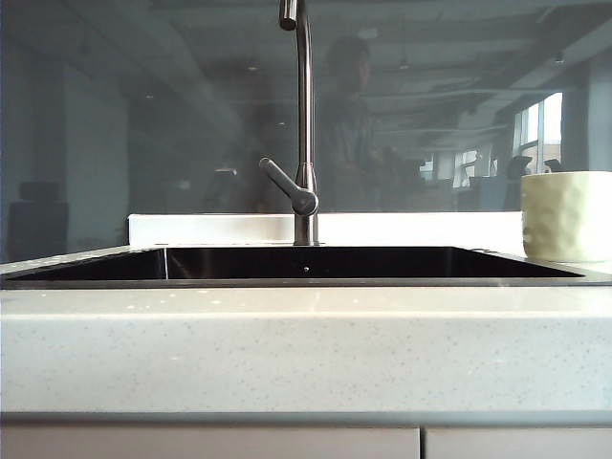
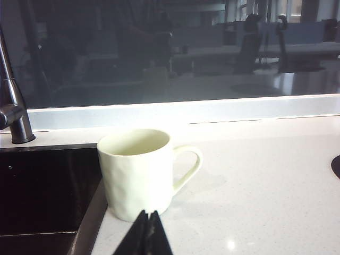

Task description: Pick up the mug next to the sink, go to the faucet to get some water, pour the water into the sink, and finally put the mug back to its place.

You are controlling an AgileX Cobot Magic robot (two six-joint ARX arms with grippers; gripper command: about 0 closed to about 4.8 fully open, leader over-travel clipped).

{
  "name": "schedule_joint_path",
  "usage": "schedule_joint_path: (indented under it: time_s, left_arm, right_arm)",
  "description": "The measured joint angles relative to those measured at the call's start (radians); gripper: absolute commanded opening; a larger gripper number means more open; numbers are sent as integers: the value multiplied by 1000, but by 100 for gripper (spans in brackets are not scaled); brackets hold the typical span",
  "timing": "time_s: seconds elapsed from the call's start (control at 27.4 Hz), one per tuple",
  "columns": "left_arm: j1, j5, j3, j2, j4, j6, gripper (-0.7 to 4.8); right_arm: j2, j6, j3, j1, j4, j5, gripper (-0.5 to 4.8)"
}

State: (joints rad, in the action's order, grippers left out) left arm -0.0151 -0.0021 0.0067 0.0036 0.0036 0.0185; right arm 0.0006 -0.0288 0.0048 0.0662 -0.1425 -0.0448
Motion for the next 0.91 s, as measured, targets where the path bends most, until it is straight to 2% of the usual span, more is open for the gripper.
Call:
schedule_joint_path:
  time_s: [0.91]
  left_arm:
    - [0,0,0,1,0,0,-5]
  right_arm:
    - [0,11,0,0,0,0,-8]
